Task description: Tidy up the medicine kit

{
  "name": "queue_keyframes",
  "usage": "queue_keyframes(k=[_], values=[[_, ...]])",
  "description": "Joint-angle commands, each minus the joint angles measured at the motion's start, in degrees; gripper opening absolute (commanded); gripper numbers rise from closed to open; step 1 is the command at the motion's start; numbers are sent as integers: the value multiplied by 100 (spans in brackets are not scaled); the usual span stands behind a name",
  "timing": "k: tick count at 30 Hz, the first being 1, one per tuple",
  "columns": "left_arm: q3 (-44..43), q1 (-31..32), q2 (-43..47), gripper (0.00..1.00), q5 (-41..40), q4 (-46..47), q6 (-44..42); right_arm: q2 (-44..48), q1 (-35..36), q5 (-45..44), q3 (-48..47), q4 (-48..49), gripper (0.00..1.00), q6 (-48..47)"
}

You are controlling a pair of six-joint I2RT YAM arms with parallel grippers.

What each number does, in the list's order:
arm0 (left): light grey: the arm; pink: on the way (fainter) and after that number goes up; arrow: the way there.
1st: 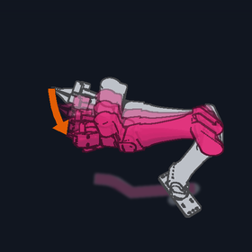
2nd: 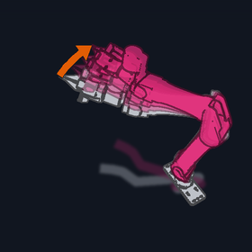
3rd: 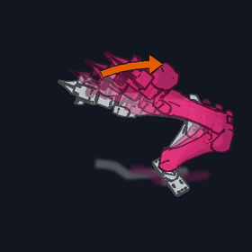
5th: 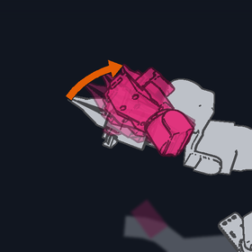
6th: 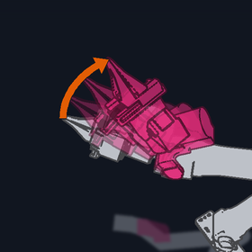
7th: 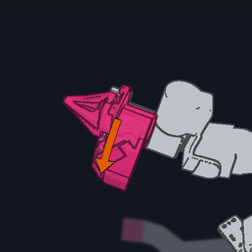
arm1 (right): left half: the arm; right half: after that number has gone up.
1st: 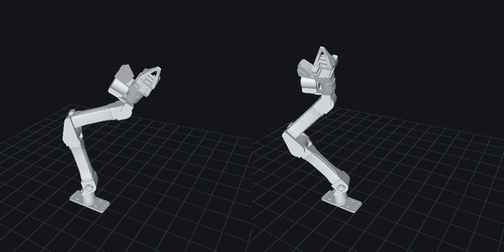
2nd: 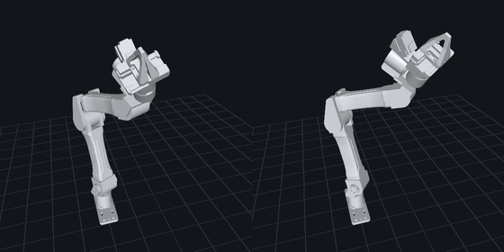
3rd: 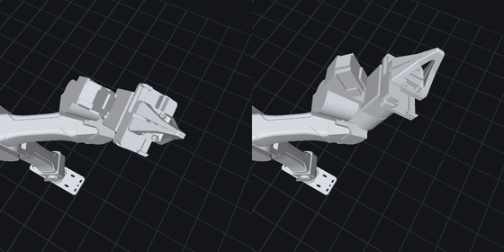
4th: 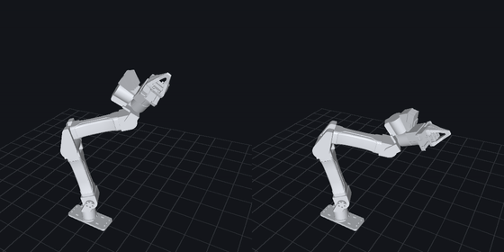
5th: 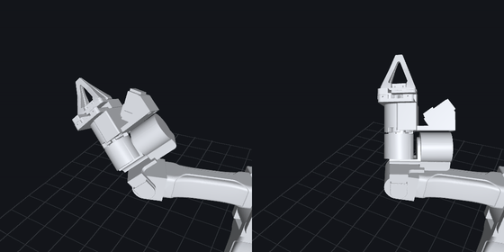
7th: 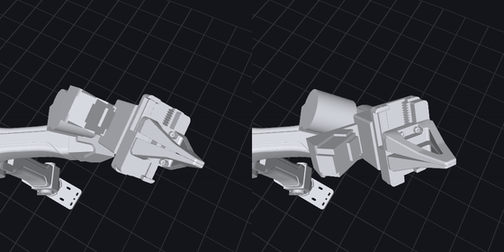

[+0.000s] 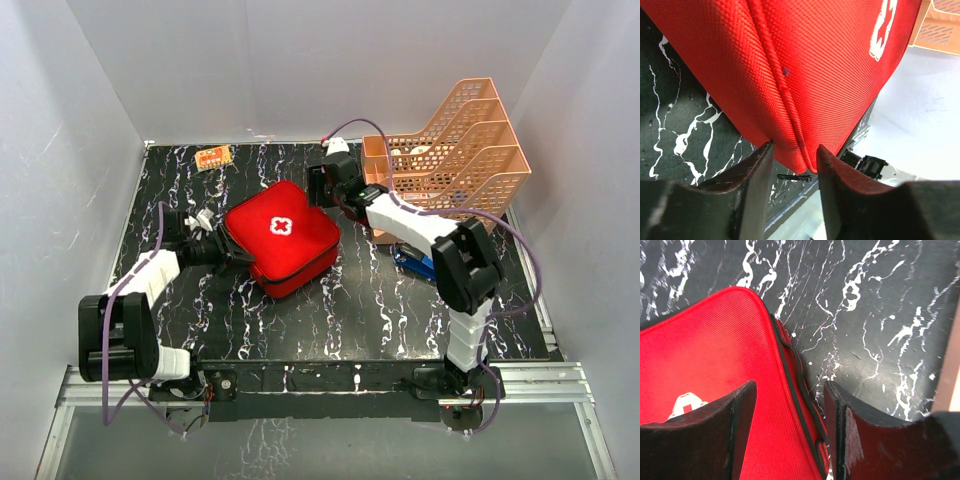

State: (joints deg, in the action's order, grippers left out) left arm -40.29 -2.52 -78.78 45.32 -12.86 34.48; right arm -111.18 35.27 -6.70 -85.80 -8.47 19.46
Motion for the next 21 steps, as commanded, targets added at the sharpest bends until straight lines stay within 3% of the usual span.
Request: queue_keyframes(k=[1,4,10,15,21], values=[[-45,24,577,42,-351,104,102,1297,207,-659,387,-449,55,406],[-14,28,880,49,-687,218,183,1909,690,-1145,1025,-712,57,902],[-13,24,1323,52,-1615,54,295,2631,2305,-2563,1950,-1018,55,2163],[-112,20,1922,52,-2980,-474,403,2147,3356,-3315,1771,-1329,51,2791],[-531,18,2624,55,-3965,-1216,110,1275,3879,-3691,1101,-1547,48,3127]])
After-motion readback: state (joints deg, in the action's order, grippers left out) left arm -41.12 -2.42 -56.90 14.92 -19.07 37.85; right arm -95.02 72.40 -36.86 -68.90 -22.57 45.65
